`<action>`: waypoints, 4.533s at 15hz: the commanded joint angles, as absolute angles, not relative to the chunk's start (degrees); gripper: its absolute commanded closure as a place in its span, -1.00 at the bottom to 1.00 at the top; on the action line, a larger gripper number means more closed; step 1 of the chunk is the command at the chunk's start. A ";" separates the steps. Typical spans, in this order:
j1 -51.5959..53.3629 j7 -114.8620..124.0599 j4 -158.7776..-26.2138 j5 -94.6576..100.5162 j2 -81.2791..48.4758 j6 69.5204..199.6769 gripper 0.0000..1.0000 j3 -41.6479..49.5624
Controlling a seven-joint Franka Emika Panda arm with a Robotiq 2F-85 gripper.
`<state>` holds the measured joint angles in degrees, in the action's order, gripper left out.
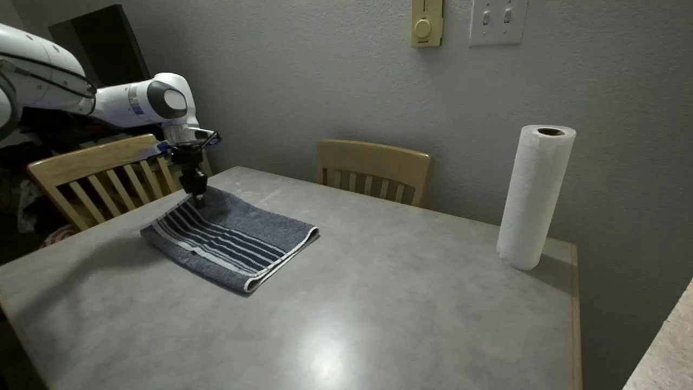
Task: Fold the towel on the table
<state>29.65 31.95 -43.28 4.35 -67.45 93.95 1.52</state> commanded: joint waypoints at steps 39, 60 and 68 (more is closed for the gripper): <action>20.18 19.33 -112.58 35.14 -24.66 124.97 0.96 1.53; 17.03 17.64 -115.33 45.33 -22.97 122.12 0.96 -1.16; 12.39 8.35 -117.22 49.55 -24.21 129.26 0.96 -0.70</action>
